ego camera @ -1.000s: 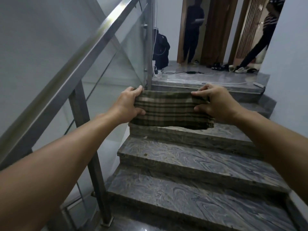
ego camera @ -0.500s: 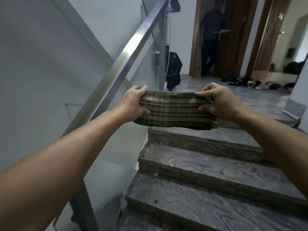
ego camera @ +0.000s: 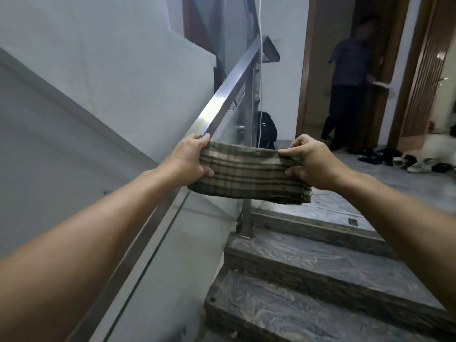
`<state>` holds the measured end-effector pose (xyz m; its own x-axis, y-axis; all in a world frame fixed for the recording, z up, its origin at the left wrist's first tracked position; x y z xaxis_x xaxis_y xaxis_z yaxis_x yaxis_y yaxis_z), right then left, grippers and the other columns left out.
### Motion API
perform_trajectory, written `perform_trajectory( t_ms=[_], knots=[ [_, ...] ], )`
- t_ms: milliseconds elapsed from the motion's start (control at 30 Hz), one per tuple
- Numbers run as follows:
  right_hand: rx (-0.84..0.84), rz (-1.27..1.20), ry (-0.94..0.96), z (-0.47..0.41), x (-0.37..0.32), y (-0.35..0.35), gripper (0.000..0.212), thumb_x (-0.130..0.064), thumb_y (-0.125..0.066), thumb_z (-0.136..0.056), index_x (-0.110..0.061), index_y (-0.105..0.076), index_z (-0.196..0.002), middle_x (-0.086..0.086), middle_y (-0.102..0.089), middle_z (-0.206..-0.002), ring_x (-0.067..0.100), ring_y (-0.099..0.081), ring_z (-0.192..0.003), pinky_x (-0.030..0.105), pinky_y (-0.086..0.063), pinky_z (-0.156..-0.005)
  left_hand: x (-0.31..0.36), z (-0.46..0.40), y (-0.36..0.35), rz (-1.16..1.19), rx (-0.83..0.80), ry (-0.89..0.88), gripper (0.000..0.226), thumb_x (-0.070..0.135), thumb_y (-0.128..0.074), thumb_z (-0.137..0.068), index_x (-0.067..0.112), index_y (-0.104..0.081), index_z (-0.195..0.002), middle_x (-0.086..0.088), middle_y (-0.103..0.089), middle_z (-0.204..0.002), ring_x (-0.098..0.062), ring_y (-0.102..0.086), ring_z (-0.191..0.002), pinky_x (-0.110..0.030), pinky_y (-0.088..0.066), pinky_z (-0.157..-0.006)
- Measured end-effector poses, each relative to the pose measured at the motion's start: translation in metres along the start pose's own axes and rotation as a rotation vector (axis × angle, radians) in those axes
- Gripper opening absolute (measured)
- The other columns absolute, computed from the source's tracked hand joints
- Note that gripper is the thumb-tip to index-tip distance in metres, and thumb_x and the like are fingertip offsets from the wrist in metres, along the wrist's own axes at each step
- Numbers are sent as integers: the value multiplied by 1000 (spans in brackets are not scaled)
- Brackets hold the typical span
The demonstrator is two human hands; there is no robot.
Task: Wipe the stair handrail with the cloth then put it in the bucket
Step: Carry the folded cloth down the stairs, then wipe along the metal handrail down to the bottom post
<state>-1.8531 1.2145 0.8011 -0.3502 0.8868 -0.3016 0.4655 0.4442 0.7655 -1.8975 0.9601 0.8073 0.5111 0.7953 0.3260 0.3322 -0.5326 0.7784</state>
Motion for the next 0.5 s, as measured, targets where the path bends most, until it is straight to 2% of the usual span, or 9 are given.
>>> perform_trajectory(
  t_ms=[100, 233, 300, 400, 500],
  knots=[
    [-32, -19, 48, -57, 15, 2, 47, -5, -73, -77, -11, -63, -122, 2, -47, -106, 21, -51, -102, 27, -42, -93, -6, -35, 6, -19, 15, 84, 80, 14, -82, -68, 8, -42, -137, -7, -46, -118, -27, -49, -117, -25, -37, -95],
    [-88, -18, 132, -132, 15, 2, 43, -9, -70, -80, -12, -62, -123, 1, -48, -109, 20, -51, -99, 31, -45, -94, -17, -74, 24, -66, 47, 192, 81, 14, -81, -69, 8, -40, -138, -12, -47, -122, -27, -49, -116, -23, -35, -90],
    [-109, -26, 154, -166, 10, 1, 34, -11, -66, -83, -13, -63, -117, 2, -50, -109, 19, -53, -96, 37, -49, -92, -25, -90, 34, -81, 80, 241, 75, 14, -81, -69, 5, -44, -134, -14, -48, -120, -29, -50, -113, -26, -37, -89],
    [-108, 54, 292, -209, -1, -5, 16, -14, -58, -87, -22, -60, -101, 1, -51, -105, 20, -53, -92, 43, -50, -86, -37, -111, 40, -132, 137, 316, 65, 18, -82, -68, 0, -50, -121, -19, -50, -116, -33, -50, -110, -31, -39, -87],
    [-84, 214, 354, -252, -11, -15, 35, -5, -51, -87, -25, -62, -113, 13, -49, -118, 30, -50, -101, 44, -44, -89, -46, -132, 40, -129, 174, 398, 50, 23, -82, -67, 2, -52, -101, -21, -52, -111, -35, -52, -105, -31, -37, -78]
  ],
)
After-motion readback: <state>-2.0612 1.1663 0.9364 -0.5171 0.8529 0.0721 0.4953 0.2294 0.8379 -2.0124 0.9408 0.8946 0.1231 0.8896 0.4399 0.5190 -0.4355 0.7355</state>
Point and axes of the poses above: each hand's wrist, its own z-axis away from the middle knuckle, its own y-axis out of the back of the hand, x = y × z, the point moved 4 cm from there along -z, towards the middle knuckle
